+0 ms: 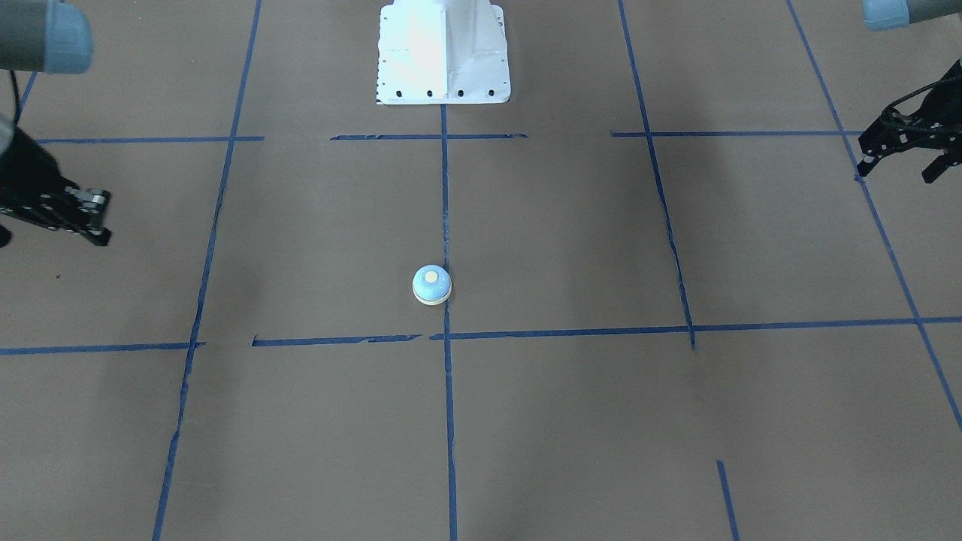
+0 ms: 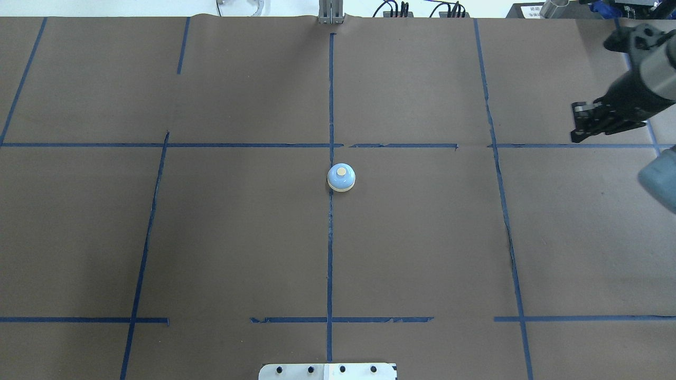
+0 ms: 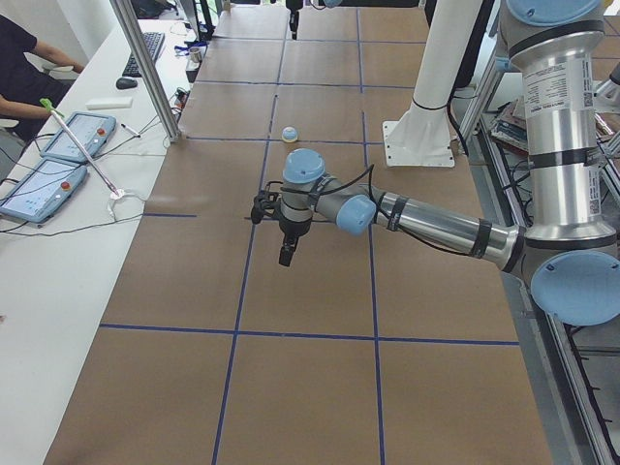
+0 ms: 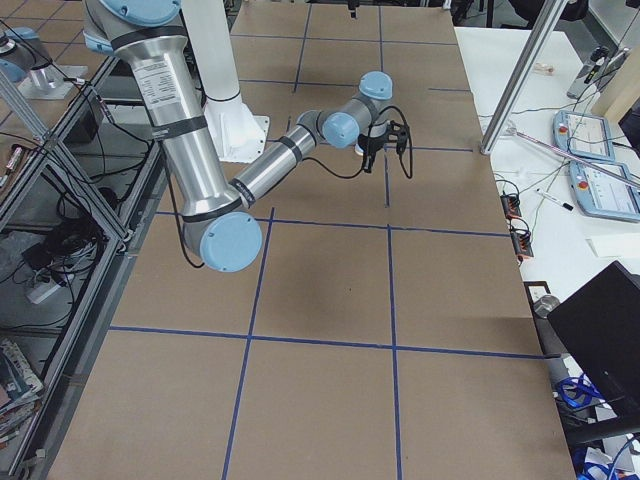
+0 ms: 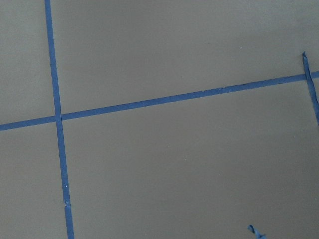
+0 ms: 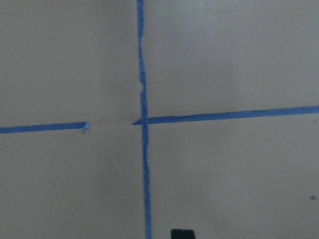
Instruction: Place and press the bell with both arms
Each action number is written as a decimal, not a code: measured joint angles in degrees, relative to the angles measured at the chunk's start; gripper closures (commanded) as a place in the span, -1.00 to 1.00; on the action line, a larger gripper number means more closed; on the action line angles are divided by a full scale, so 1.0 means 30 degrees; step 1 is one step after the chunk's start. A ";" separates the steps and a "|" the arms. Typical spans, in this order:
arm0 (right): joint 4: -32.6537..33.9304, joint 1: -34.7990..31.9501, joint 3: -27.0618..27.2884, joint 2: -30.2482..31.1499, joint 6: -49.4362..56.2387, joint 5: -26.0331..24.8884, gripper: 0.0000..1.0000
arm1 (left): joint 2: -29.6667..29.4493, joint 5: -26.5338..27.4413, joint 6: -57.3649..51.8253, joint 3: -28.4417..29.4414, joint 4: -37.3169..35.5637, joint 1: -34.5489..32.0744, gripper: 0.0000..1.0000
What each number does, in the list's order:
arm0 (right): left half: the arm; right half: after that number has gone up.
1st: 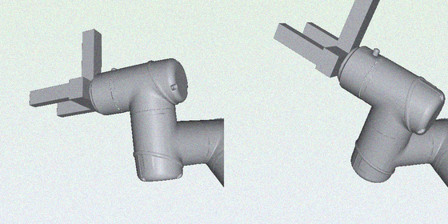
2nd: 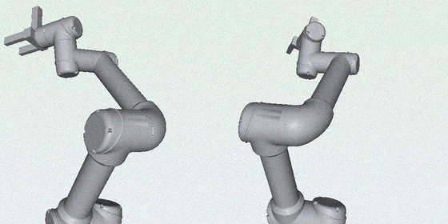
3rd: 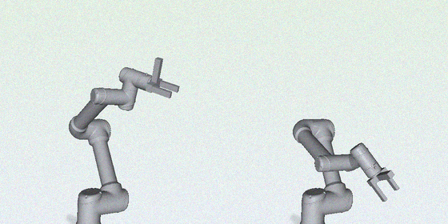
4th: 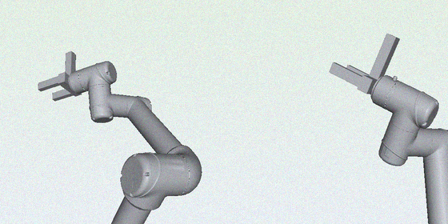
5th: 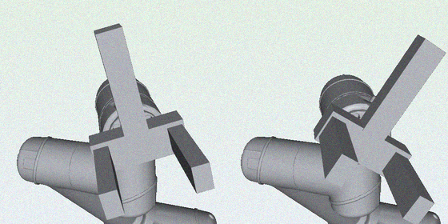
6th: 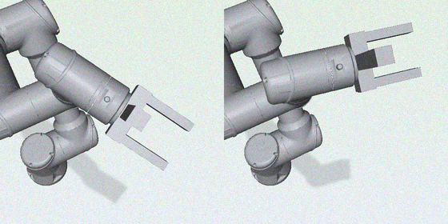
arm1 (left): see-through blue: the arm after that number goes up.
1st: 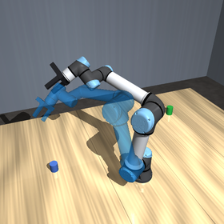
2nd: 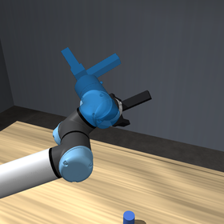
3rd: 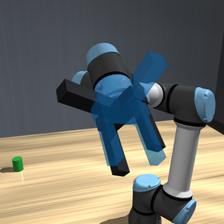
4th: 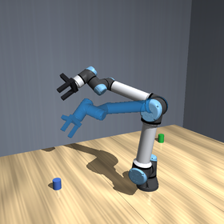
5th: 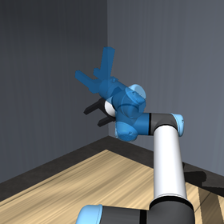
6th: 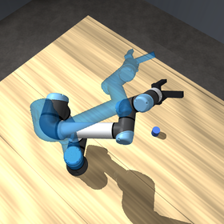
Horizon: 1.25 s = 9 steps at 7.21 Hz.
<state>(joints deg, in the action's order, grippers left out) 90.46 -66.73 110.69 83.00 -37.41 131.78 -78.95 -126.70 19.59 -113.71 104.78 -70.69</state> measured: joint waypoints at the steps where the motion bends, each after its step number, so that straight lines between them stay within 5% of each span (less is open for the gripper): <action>1: 0.0030 -0.1780 -0.0158 0.1377 0.3193 0.0337 -0.99 | 0.0402 -0.0092 -0.1540 0.0113 -0.0057 -0.0593 -1.00; 4: -0.0067 -0.5443 -0.1775 0.4262 1.1253 0.0499 -1.00 | 0.0950 -0.3520 -0.5301 0.2030 -0.1142 -0.4098 -1.00; 9: -0.0071 -0.7265 -0.2546 0.5745 1.4096 0.1262 -1.00 | 0.0123 -0.4602 -0.8566 0.2971 -0.6022 -0.5970 -1.00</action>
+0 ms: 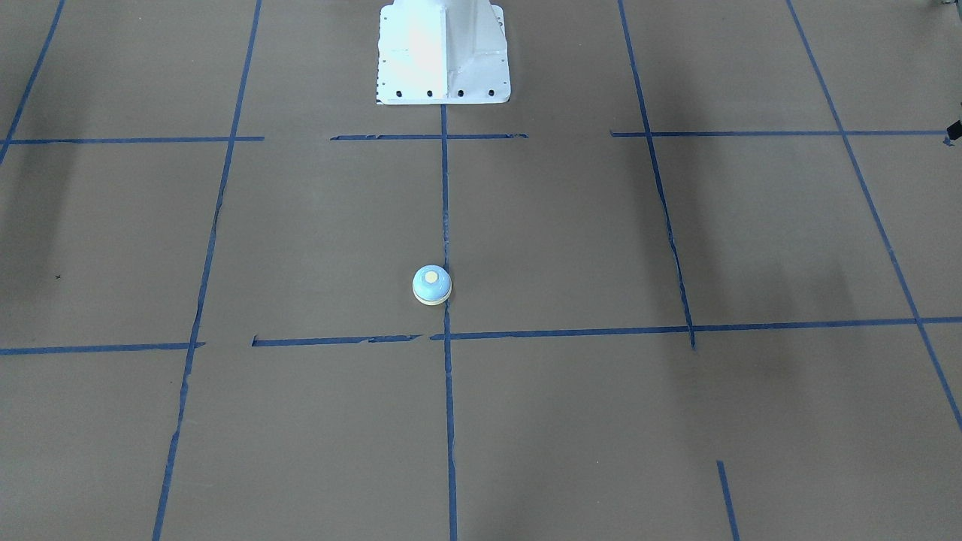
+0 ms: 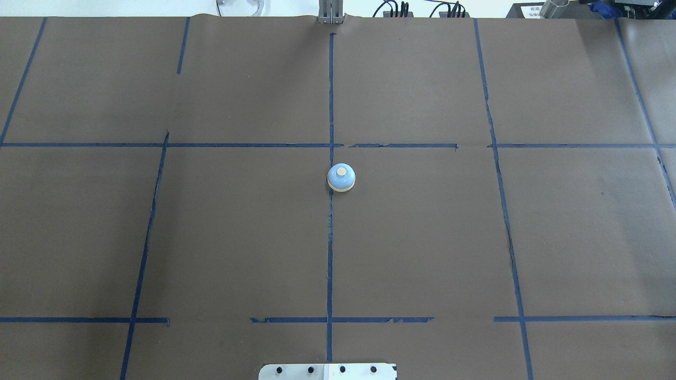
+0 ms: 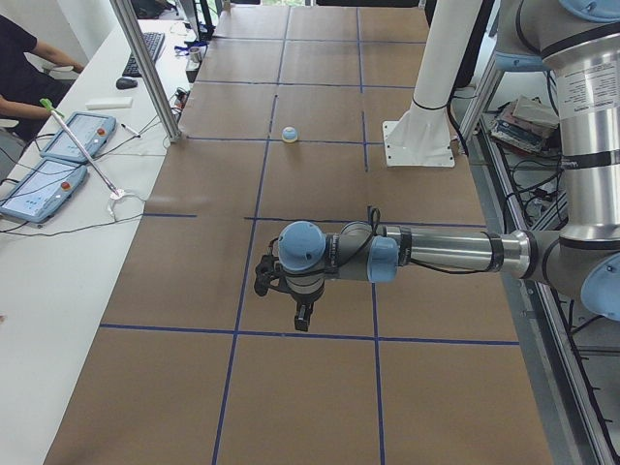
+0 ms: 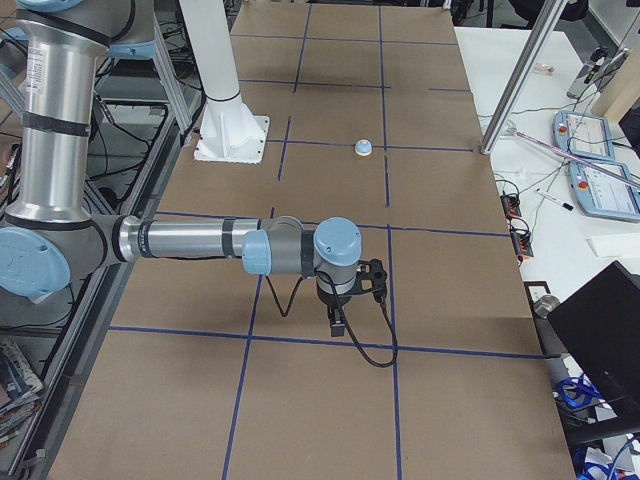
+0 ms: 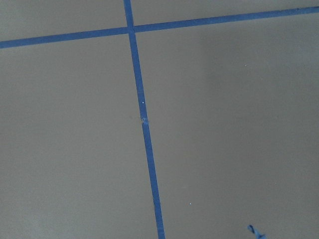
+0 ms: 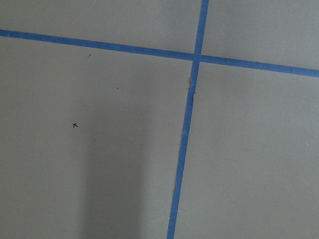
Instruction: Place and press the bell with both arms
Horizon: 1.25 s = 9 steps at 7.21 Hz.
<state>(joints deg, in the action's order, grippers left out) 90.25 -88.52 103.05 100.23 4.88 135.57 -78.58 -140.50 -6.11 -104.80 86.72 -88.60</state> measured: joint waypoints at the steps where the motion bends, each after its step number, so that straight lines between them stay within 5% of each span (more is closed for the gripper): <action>1: -0.0032 -0.0012 -0.0002 0.0032 -0.0028 0.0035 -1.00 | -0.0515 0.0340 -0.0046 -0.0182 -0.0911 -0.0017 -1.00; 4: -0.0028 -0.0022 0.0042 0.0054 -0.0156 0.0287 -1.00 | -0.0540 0.2082 -0.0192 -0.0882 -0.1431 -0.0066 -1.00; 9: -0.0061 -0.0023 0.0043 0.0408 -0.0190 0.0321 -1.00 | -0.0054 0.1924 -0.0220 -0.2272 -0.1512 -0.0058 -1.00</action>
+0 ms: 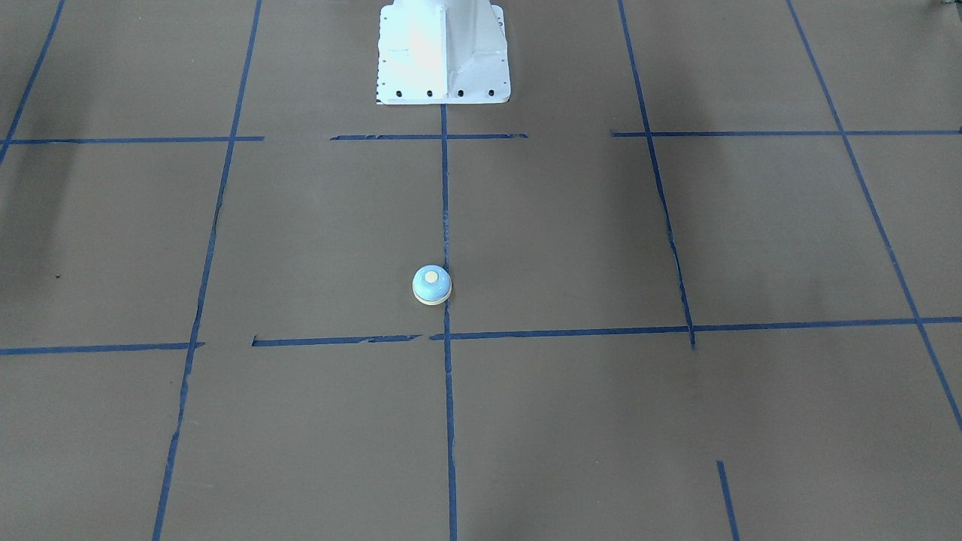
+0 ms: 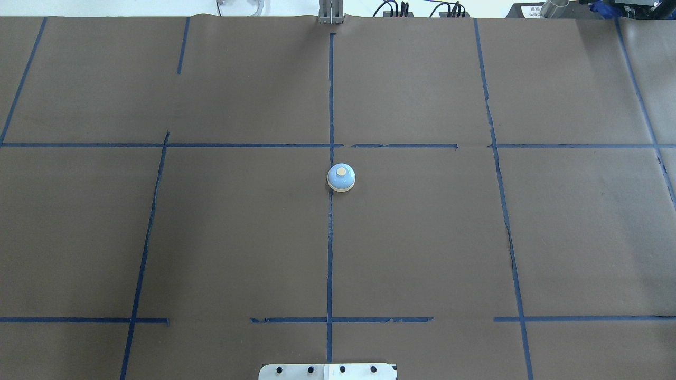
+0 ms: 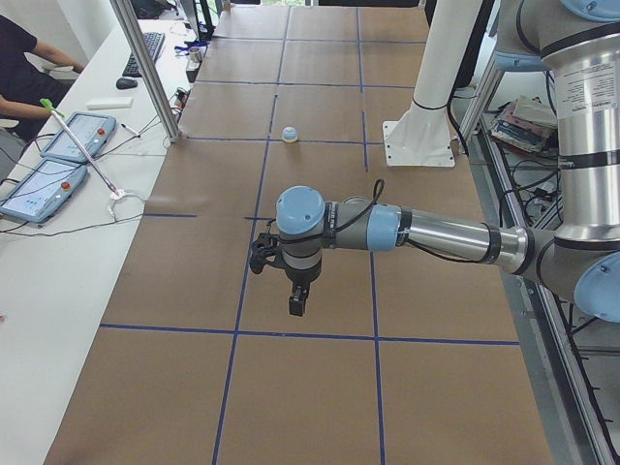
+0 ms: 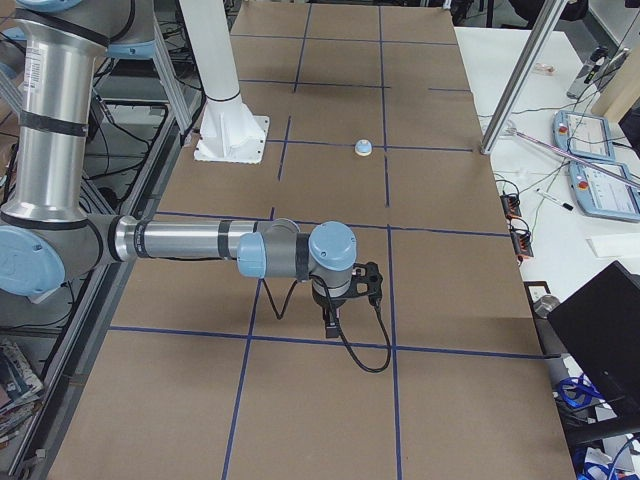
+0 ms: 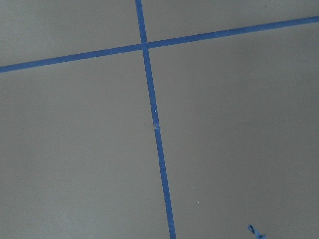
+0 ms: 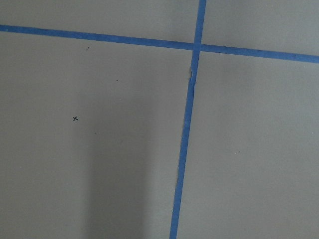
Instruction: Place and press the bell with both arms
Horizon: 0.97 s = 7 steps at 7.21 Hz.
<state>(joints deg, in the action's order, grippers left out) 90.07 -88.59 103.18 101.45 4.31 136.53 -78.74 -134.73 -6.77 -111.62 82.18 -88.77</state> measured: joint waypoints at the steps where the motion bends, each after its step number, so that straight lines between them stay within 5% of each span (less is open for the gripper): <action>1: -0.0013 0.0000 0.0015 0.0031 0.0005 0.0011 -1.00 | 0.0000 -0.0036 0.0000 -0.0120 -0.0016 0.0011 -1.00; 7: 0.0061 -0.0188 0.0556 -0.0539 -0.0172 0.0038 -1.00 | -0.1215 0.0084 -0.0008 0.0245 0.0412 0.0146 -1.00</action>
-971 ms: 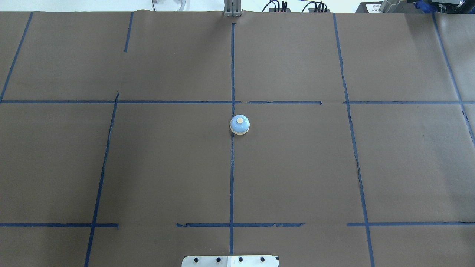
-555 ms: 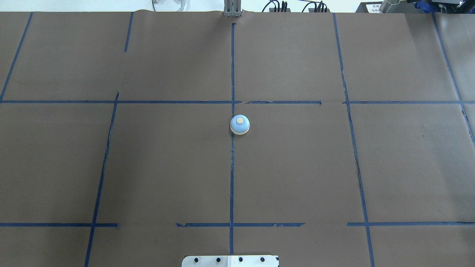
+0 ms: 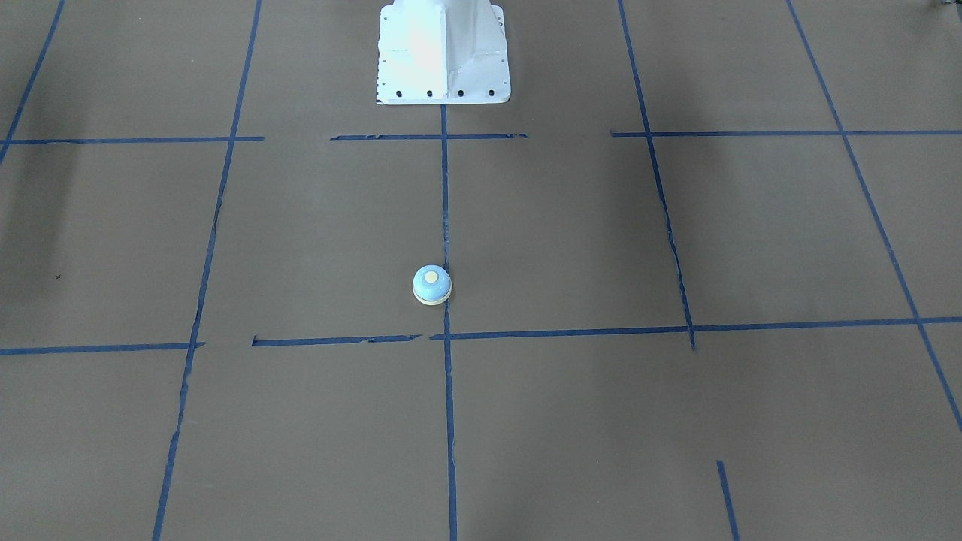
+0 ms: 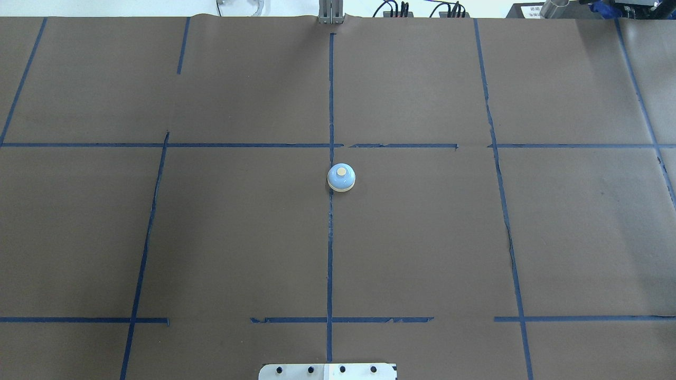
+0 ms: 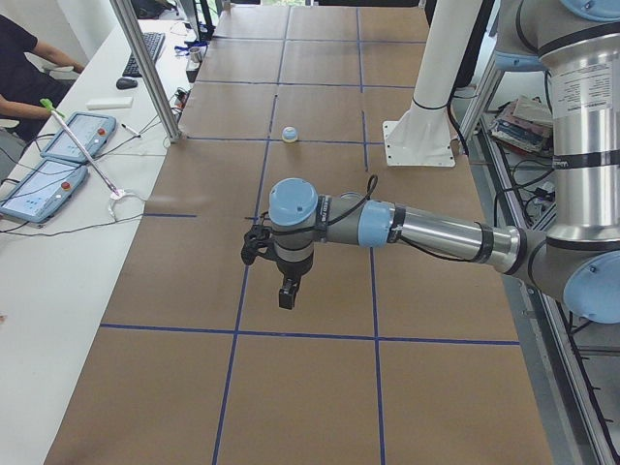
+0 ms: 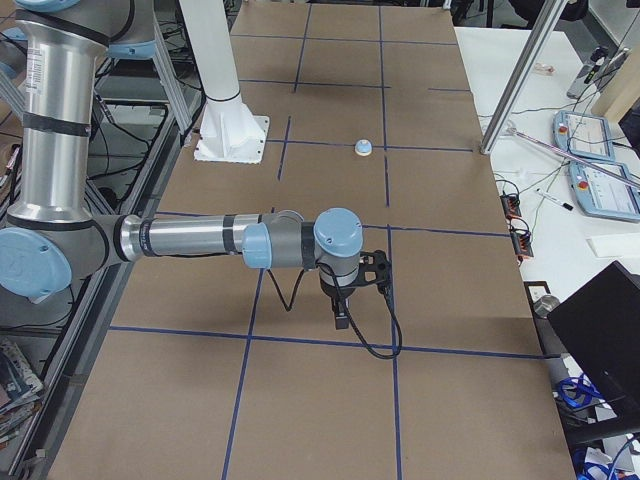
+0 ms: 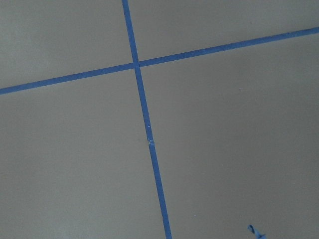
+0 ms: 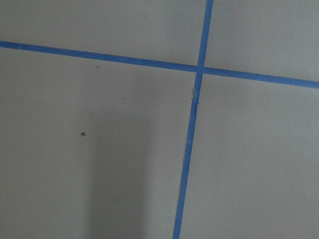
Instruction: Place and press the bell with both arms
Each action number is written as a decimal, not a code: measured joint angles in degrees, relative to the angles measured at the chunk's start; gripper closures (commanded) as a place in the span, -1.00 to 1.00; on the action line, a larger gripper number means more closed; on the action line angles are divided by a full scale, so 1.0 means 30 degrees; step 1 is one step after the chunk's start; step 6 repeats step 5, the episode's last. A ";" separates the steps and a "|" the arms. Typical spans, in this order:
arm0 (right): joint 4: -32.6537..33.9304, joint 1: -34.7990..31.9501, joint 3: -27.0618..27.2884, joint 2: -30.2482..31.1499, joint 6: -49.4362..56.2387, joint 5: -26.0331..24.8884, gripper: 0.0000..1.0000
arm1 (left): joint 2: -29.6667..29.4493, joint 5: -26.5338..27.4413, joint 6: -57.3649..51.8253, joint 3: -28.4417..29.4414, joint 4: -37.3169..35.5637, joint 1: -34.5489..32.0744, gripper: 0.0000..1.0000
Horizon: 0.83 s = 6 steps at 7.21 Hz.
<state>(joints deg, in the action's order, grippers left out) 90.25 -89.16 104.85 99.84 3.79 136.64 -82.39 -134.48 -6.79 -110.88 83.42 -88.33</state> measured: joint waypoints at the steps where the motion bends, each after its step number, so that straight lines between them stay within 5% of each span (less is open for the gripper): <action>1: -0.0043 0.0004 0.0137 0.0061 -0.0028 0.0151 -1.00 | -0.0288 -0.0037 0.0045 -0.0572 -0.0082 0.0036 -1.00; 6: -0.0064 0.0011 0.0023 -0.0391 -0.0121 0.0252 -1.00 | 0.0094 0.0251 0.0176 -0.1488 -0.0246 0.0299 -1.00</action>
